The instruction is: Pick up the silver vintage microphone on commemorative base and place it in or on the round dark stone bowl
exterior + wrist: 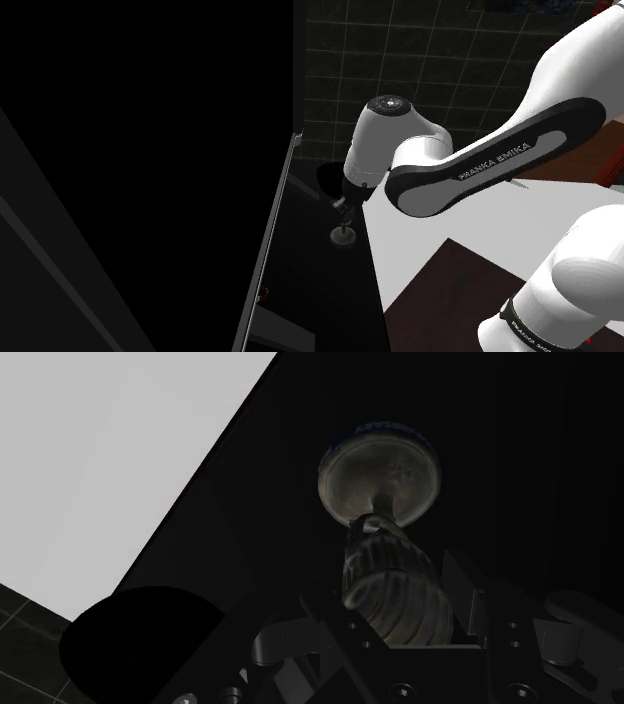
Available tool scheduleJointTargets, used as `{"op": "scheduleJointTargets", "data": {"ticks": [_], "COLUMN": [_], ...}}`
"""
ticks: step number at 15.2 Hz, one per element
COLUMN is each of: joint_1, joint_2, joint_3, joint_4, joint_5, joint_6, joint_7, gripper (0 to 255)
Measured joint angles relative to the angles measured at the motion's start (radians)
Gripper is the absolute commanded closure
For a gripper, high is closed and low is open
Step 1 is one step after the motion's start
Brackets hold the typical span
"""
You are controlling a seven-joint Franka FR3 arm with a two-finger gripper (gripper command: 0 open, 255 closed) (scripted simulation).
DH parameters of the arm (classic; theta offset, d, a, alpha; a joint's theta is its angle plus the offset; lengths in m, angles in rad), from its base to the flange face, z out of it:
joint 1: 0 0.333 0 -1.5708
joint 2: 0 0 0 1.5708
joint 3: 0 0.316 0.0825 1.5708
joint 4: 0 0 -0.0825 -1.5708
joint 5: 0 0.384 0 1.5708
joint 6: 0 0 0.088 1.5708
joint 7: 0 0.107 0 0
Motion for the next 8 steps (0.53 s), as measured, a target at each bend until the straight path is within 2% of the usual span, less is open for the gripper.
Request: {"op": "scheduleJointTargets", "data": {"ticks": [8], "joint_1": [0.042], "joint_2": [-0.089], "joint_3": [-0.046], "joint_4": [0.042], "joint_5": [0.067], "joint_6": [-0.124], "joint_7": [-0.074], "gripper": [255]}}
